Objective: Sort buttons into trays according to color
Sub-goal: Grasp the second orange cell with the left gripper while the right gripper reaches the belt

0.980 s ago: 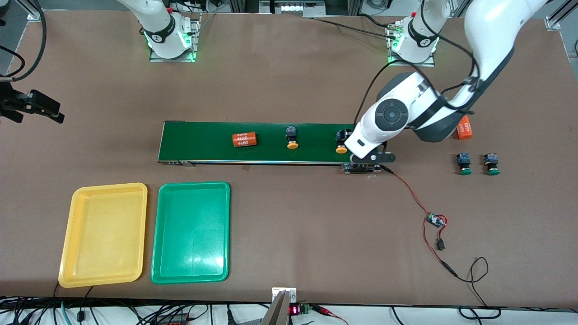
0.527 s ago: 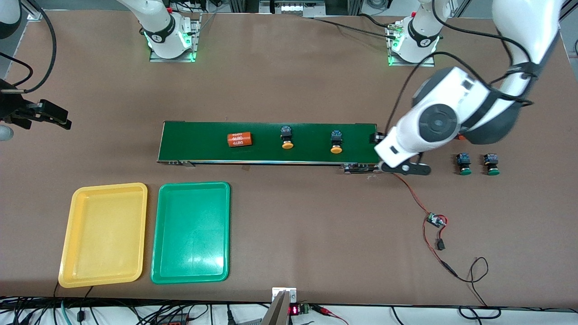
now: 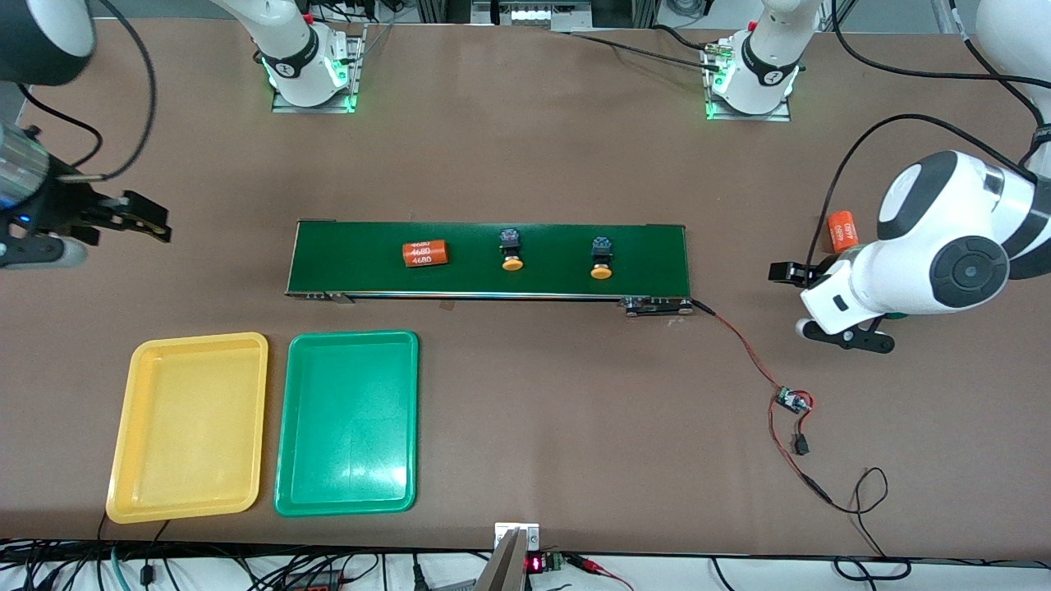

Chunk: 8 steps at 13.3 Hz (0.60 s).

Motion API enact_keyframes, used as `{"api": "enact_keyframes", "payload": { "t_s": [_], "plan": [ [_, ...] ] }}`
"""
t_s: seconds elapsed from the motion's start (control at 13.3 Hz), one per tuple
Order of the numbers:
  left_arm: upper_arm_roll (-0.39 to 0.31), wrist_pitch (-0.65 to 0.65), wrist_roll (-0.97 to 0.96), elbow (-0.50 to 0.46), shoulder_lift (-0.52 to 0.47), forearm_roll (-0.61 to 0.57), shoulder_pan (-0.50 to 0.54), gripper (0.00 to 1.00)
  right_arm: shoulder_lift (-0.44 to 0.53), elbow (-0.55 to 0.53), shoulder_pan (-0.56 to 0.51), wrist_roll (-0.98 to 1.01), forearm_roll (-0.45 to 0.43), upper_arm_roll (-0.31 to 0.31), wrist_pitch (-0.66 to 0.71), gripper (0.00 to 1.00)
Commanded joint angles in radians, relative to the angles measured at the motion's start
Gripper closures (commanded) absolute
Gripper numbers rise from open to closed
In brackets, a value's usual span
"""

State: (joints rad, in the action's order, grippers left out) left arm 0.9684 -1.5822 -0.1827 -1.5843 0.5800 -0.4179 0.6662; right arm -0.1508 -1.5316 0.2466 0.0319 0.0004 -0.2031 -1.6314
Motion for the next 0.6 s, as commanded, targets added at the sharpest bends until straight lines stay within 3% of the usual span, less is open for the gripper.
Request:
{"api": "enact_keyframes", "payload": {
  "t_s": [0.0, 0.3, 0.53],
  "plan": [
    [-0.095, 0.024, 0.115, -0.006, -0.074, -0.005, -0.026, 0.0, -0.038, 0.001, 0.023, -0.014, 0.01, -0.001, -0.01, 0.0],
    [-0.406, 0.002, 0.216, -0.106, -0.202, 0.072, -0.186, 0.0, -0.114, -0.005, 0.094, -0.061, 0.056, -0.001, -0.011, 0.0],
    [-0.617, -0.173, 0.354, -0.282, -0.314, 0.154, -0.244, 0.0, -0.136, -0.057, 0.178, -0.151, 0.07, 0.001, -0.109, 0.0]
  ]
}}
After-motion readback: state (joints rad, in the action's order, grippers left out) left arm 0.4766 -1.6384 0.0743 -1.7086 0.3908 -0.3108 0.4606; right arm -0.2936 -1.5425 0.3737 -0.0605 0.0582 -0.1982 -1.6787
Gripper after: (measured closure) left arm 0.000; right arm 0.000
